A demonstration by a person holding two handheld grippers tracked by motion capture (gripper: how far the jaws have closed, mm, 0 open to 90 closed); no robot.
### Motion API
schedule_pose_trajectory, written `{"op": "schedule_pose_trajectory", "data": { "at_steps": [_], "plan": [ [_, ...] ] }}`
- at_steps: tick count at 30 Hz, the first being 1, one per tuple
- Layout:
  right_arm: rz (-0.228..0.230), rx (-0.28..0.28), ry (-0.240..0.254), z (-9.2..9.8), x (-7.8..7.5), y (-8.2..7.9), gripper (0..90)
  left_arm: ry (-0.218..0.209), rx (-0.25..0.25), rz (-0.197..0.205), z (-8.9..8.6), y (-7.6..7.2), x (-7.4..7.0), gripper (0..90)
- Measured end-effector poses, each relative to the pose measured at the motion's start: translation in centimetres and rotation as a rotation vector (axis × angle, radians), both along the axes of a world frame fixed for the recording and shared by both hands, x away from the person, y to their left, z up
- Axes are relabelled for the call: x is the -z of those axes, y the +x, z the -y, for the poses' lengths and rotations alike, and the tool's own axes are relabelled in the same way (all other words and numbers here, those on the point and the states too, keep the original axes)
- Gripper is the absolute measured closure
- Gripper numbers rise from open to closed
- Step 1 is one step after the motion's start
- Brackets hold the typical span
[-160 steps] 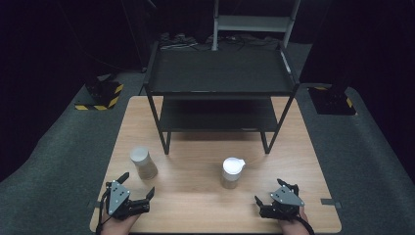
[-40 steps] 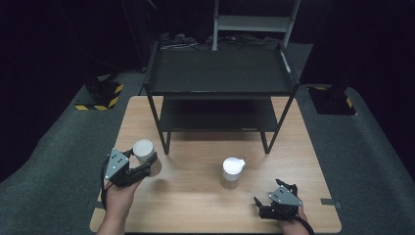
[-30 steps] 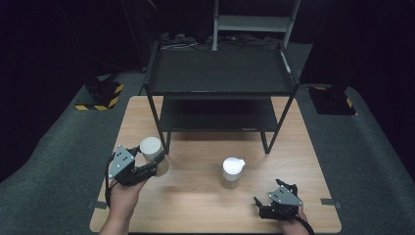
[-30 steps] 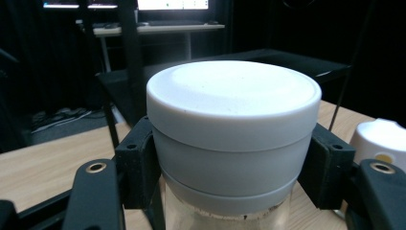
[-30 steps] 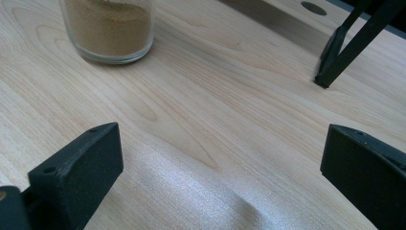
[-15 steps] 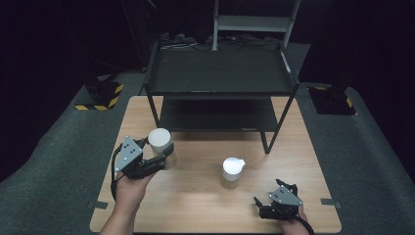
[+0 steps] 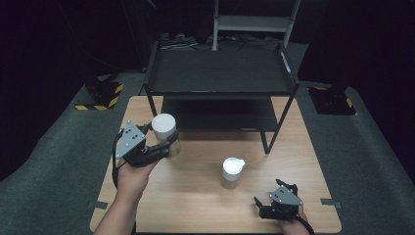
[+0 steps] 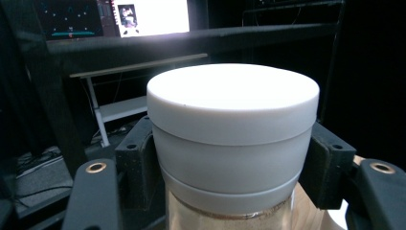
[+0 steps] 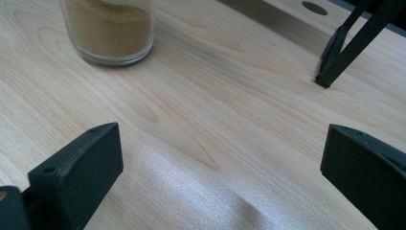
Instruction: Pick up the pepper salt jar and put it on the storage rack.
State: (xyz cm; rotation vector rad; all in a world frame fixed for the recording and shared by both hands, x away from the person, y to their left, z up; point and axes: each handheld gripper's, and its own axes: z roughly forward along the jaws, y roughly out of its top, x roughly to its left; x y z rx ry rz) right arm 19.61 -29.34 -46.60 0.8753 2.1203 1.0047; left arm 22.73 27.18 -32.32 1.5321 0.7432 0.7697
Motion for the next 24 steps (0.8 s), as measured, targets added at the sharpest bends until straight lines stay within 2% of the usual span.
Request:
{"op": "schedule_pose_trajectory", "data": {
  "at_steps": [15,24],
  "plan": [
    [-0.001,-0.001,0.001,0.0,0.0,0.0,0.0,-0.008,0.007,0.037,0.7,1.2,-3.5,33.9],
    [0.002,-0.004,0.002,0.1,0.0,0.0,0.0,-0.029,0.018,0.051,0.7,1.9,-5.4,33.8]
  ]
}}
